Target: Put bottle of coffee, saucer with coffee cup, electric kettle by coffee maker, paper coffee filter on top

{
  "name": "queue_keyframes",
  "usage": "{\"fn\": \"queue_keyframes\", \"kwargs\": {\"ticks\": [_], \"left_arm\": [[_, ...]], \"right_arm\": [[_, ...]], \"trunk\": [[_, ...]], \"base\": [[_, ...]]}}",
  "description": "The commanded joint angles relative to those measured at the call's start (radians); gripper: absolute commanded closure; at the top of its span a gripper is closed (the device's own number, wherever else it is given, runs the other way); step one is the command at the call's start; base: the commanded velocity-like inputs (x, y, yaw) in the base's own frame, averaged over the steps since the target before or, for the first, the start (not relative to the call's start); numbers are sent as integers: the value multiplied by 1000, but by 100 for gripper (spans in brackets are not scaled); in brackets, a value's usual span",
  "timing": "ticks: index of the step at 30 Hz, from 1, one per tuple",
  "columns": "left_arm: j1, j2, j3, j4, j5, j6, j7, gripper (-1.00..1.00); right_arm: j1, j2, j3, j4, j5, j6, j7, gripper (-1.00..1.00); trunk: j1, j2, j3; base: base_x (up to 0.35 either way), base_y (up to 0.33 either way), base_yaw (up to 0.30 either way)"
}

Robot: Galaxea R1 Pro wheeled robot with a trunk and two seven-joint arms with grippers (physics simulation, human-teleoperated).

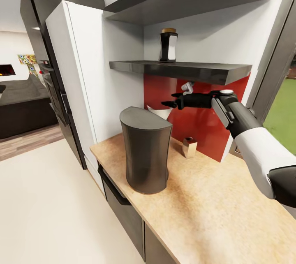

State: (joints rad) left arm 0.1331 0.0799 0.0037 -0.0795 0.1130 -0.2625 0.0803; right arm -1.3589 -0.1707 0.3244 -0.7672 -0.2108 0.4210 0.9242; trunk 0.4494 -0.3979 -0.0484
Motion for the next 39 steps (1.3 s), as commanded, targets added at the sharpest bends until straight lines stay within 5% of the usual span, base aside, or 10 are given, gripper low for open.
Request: {"fn": "queue_keyframes", "kwargs": {"ticks": [1,15,39], "left_arm": [[0,0,-1,-2,8,-1,-1,-100],[0,-2,-1,-2,8,-1,-1,-100],[0,-2,-1,-2,8,-1,-2,-100]], "right_arm": [[2,-1,4,0,-20,-11,-2,-100],[9,0,4,2,-36,-51,-2,-100],[30,0,4,1,-38,-51,-2,-100]], "trunk": [[1,-2,-2],[1,-2,-2],[1,-2,-2]], "base": [[0,0,0],[-84,-57,0],[-316,-3,0]]}}
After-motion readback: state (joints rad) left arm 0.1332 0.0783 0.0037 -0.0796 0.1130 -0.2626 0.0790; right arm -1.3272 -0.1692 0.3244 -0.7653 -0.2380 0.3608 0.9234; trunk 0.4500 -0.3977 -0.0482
